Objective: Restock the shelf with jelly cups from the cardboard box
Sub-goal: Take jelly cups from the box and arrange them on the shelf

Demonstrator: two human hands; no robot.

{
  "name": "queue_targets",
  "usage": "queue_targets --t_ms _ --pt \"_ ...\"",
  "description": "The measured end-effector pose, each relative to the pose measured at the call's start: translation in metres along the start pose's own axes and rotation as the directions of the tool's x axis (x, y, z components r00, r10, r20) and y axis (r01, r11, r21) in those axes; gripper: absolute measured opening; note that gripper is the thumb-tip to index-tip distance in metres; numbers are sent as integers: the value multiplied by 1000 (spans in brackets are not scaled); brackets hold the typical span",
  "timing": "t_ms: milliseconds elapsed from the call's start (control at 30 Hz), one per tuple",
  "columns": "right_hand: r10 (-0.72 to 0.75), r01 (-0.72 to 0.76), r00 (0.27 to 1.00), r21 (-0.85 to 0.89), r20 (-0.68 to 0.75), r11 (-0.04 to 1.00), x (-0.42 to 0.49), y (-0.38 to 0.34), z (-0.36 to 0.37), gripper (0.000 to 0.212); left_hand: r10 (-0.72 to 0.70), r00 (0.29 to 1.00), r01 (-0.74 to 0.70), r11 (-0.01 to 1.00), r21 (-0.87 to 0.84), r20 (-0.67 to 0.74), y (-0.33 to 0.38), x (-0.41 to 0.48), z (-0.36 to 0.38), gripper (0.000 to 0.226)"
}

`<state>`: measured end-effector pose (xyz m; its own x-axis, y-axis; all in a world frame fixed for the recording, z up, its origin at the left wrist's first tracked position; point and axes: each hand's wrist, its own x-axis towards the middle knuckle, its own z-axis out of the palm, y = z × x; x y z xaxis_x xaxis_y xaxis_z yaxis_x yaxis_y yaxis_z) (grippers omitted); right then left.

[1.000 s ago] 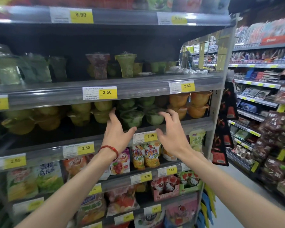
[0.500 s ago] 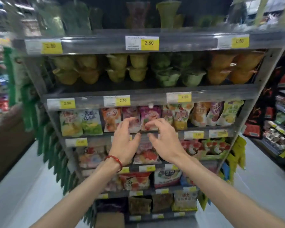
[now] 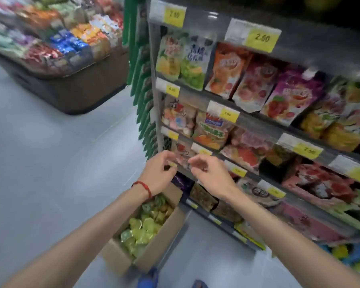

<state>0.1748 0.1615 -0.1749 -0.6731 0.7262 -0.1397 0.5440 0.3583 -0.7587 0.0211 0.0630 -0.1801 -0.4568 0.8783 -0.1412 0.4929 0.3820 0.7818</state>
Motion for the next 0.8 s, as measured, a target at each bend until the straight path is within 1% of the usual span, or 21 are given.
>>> queue_targets --t_ms 67,133,233,367,533,633,700,800 --pt "-17 17 995 -6 102 1000 7 10 18 22 -133 991 132 991 -39 -29 -23 -19 8 31" --pt "-32 31 981 7 192 999 15 16 41 22 -248 967 243 966 -84 -63 -48 -38 13 28" --pt "-8 1 954 22 300 1000 24 16 72 20 -374 924 363 924 -117 -84 -81 -58 12 23" --pt "26 -34 913 12 406 999 40 16 112 22 -484 870 470 872 -137 -94 -131 -63 6 23" --pt "106 -104 887 -30 449 994 73 32 164 20 -593 800 560 793 -240 -91 -191 -45 7 31" --pt "172 -172 880 -39 442 984 98 52 202 20 -643 763 604 748 -277 -72 -236 -28 18 33" --pt "225 -227 858 -54 462 972 117 69 232 20 -669 741 623 720 -305 -65 -269 -13 30 33" --pt "304 -311 835 -64 459 948 138 96 269 23 -734 676 664 644 -380 -63 -307 5 51 24"
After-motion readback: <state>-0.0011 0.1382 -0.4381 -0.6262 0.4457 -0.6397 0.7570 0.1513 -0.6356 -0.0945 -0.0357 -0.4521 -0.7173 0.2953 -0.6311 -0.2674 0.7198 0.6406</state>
